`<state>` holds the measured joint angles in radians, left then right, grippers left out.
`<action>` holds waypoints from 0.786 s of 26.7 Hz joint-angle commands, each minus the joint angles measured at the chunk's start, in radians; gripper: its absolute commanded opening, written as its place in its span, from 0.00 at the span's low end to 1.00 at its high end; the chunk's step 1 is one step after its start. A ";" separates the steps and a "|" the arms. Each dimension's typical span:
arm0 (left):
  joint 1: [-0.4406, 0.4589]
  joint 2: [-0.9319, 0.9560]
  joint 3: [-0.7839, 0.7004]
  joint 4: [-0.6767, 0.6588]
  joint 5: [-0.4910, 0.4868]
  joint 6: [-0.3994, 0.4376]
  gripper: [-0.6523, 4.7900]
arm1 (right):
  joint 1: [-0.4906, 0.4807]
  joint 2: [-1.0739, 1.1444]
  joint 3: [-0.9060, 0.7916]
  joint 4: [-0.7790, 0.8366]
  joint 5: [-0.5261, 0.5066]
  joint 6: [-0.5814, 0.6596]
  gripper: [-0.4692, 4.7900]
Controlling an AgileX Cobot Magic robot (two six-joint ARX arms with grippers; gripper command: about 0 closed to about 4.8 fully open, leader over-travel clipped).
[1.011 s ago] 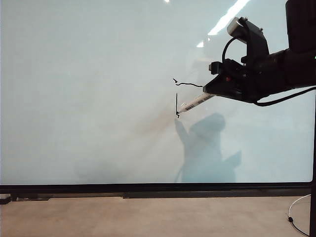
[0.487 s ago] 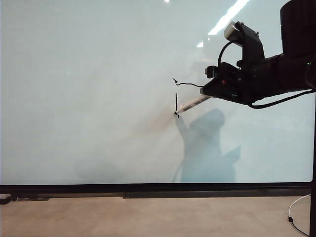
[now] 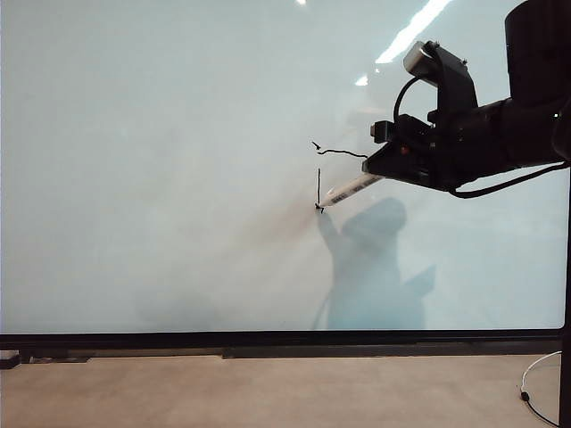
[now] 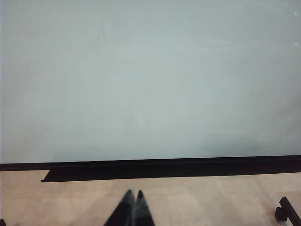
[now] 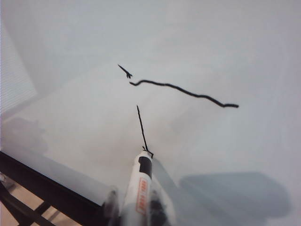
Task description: Pick up the pen on the shelf to the right of the whiteboard and draw a rectangle.
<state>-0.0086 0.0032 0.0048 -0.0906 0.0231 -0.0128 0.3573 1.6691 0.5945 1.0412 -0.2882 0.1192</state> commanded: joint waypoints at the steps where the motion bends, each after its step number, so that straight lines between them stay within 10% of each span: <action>1: 0.000 0.000 0.002 0.010 0.000 0.001 0.11 | 0.000 -0.002 0.003 0.010 0.013 -0.009 0.08; 21: 0.000 0.000 0.002 0.010 0.000 0.001 0.11 | -0.019 -0.005 0.002 0.018 0.053 -0.022 0.08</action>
<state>-0.0090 0.0029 0.0048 -0.0906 0.0231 -0.0128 0.3447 1.6688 0.5941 1.0386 -0.2581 0.1036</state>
